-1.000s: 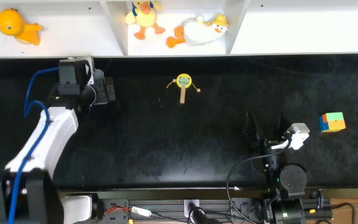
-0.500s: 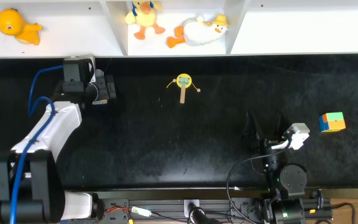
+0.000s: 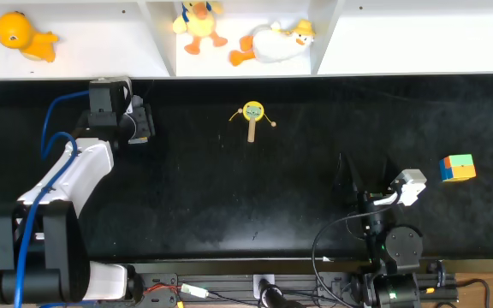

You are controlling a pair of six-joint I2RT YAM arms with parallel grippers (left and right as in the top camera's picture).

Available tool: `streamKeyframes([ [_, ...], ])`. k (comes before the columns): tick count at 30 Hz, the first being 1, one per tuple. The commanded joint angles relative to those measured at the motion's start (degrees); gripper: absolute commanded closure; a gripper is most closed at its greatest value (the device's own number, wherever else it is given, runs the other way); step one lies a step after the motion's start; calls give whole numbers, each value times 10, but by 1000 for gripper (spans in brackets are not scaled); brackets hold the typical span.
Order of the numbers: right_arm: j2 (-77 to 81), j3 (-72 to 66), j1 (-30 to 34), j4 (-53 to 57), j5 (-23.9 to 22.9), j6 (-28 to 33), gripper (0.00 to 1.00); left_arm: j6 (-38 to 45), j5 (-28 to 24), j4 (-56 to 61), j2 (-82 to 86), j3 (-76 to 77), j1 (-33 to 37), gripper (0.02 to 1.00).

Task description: Store Toys

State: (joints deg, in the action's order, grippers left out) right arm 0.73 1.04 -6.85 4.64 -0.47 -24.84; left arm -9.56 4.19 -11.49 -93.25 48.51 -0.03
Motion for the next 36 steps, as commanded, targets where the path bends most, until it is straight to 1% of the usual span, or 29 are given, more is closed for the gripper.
streamKeyframes([
  [1, -5, -8, -3, -2, -6, -2, 5, -13, 8, 2, -2, -5, 0, 367],
  [7, -5, -8, -3, -2, -6, -2, 5, -13, -3, 9, -2, -4, 0, 474],
  [13, -5, -8, -3, -2, -6, -2, 5, -13, -13, 6, -1, -1, 0, 623],
  [17, -5, -8, -3, -2, -6, -2, 7, -12, -17, -5, 9, 11, 0, 634],
  [20, -5, -8, -3, -2, -6, -2, 7, -12, -15, -24, 22, 25, 0, 667],
  [29, -5, -8, -3, -2, -6, -2, 5, -10, -9, -67, 96, 53, 0, 671],
  [35, -5, -8, -3, -2, -6, -2, 7, -8, 32, -45, 145, 56, 0, 671],
  [36, -5, -8, -3, -2, -6, -2, 7, 0, 32, -33, 145, 56, 0, 671],
])
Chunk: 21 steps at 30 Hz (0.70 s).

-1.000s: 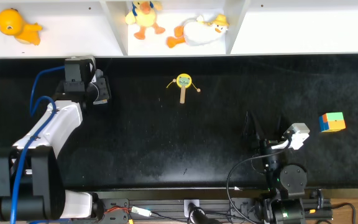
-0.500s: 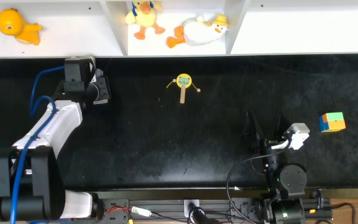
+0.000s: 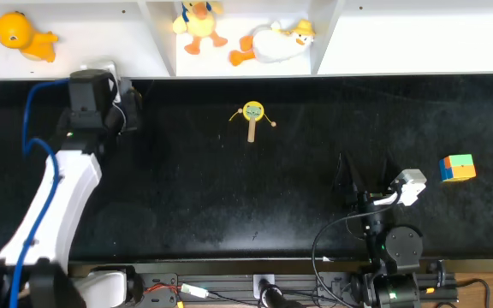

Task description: Store Toys

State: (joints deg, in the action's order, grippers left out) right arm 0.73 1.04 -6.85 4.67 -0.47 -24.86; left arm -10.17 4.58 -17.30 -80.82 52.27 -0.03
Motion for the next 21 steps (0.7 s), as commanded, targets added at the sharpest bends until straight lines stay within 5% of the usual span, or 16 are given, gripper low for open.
streamKeyframes([
  [1, -5, -8, -3, -3, -6, -2, 5, 14, 28, 39, 18, 19, 0, 671],
  [21, -5, -8, -3, -3, -6, -2, 7, 73, -12, 264, -78, 18, 45, 636],
])
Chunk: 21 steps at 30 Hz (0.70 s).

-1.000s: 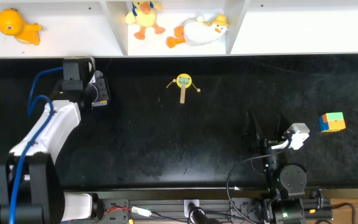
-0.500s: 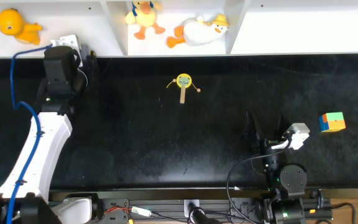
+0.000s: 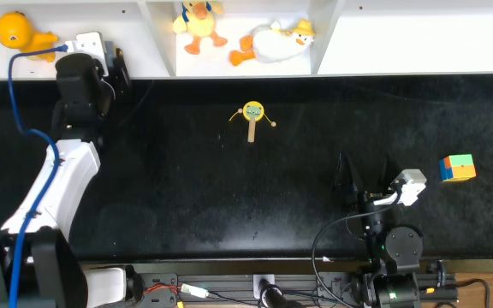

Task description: Store Toys

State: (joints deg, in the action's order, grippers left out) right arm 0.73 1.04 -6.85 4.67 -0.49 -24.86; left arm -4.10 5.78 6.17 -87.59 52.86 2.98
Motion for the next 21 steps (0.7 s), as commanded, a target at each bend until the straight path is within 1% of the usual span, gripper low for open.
streamKeyframes([
  [1, -5, -8, -3, -3, -6, -2, 5, 14, -32, 41, -15, 12, 17, 634],
  [7, -5, -8, -3, -3, -6, -2, 5, 24, -79, 104, -42, 13, 21, 586],
  [9, -5, -8, -3, -3, -6, -2, 7, 24, -87, 114, -49, 13, 21, 581],
  [21, -5, -8, -3, -3, -6, -2, 5, 24, -87, 132, -65, 13, 21, 581],
])
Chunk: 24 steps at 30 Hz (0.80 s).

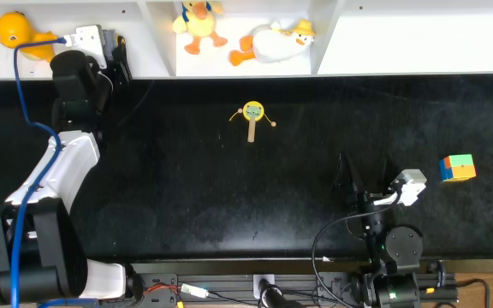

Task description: Store Toys

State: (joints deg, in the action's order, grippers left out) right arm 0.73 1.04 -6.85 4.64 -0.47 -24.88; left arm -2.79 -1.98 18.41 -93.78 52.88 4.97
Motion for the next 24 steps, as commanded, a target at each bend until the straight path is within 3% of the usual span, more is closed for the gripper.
streamKeyframes([
  [1, -5, -8, -3, -2, -6, -2, 5, 11, -10, 11, -5, 13, 2, 581],
  [24, -5, -8, -3, -2, -6, -2, 5, 11, -25, 53, -43, 16, 2, 549],
])
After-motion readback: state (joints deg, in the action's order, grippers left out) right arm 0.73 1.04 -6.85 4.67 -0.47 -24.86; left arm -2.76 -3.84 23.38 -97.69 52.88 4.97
